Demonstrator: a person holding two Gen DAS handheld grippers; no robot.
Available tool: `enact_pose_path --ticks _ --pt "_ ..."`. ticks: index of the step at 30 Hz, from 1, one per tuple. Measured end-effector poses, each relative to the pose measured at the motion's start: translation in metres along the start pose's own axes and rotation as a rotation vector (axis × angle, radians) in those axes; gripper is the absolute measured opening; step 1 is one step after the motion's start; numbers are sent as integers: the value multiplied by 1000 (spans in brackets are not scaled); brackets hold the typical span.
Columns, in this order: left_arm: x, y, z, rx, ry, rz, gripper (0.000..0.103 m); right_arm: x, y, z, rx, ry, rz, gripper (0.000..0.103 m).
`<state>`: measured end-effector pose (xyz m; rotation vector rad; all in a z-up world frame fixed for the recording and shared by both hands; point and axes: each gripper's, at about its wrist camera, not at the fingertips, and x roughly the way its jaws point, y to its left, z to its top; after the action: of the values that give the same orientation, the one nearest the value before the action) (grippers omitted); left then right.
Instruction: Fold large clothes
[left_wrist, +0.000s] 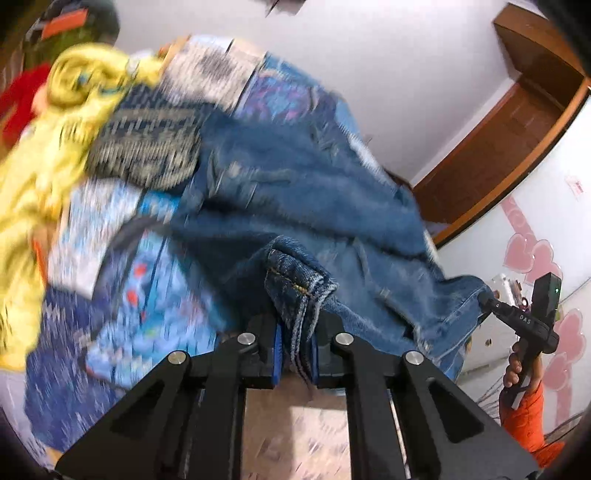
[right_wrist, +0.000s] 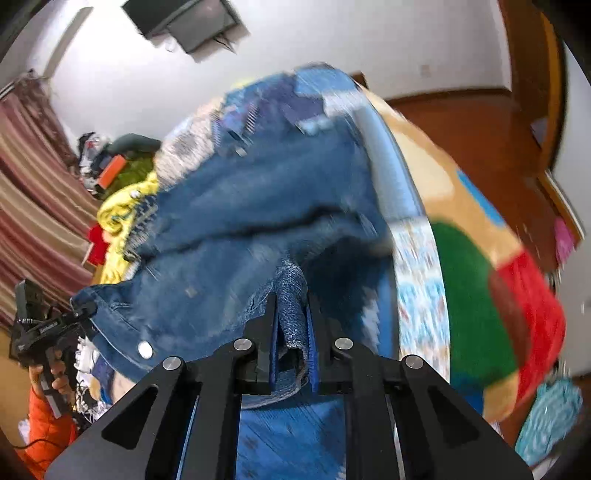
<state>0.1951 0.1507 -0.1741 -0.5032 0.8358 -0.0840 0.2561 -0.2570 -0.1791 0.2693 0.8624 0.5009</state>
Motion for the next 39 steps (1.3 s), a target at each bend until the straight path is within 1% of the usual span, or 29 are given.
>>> enact_pose_path --ticks 1,4,6,7,9,11,13,16,18,21,23,25,27,28,29,31,34,35,37,39 --pt "-2 -5 13 15 -21 -3 10 -1 6 8 -16 -28 -1 11" --pt "-5 -19 50 55 -79 -5 10 -1 20 36 -68 -74 -10 10" --pt "-5 -28 76 91 -123 20 10 -1 27 60 -94 -109 -15 10" --pt "-4 -33 88 111 -146 38 10 0 29 73 -111 -113 -20 10" --pt "5 -37 117 136 -190 65 10 4 33 103 -117 -150 -29 10" --pt "16 -34 138 124 -208 71 10 13 34 132 -119 -180 -52 10" --pt "36 -22 164 81 -215 78 10 25 31 153 -113 -194 -73 10" --pt "76 2 192 9 -184 91 10 61 21 185 -84 -184 -100 10" --pt "112 19 205 -14 -134 127 10 89 13 196 -74 -162 -123 10" --pt "161 40 208 -44 -57 172 10 139 0 205 -63 -96 -170 10" --pt "195 60 205 -85 5 194 10 167 -11 206 -42 -57 -192 10" --pt "217 76 201 -128 43 190 11 192 -25 202 -17 -36 -226 10" --pt "229 85 197 -145 60 176 13 205 -36 203 -4 -30 -275 10" --pt "230 85 195 -141 57 174 14 207 -41 203 6 -23 -282 10" --pt "230 84 195 -129 58 175 14 209 -47 202 20 -14 -266 10" --pt "228 77 197 -76 75 202 14 203 -51 204 40 -25 -229 10" --pt "217 60 205 -9 101 247 16 183 -45 205 8 -70 -252 10" --pt "209 54 208 -1 95 246 19 170 -41 205 -4 -90 -245 10" --pt "192 44 213 12 62 226 28 158 -35 208 -11 -111 -211 10" --pt "173 33 218 22 5 219 59 143 -26 208 -25 -122 -178 10"
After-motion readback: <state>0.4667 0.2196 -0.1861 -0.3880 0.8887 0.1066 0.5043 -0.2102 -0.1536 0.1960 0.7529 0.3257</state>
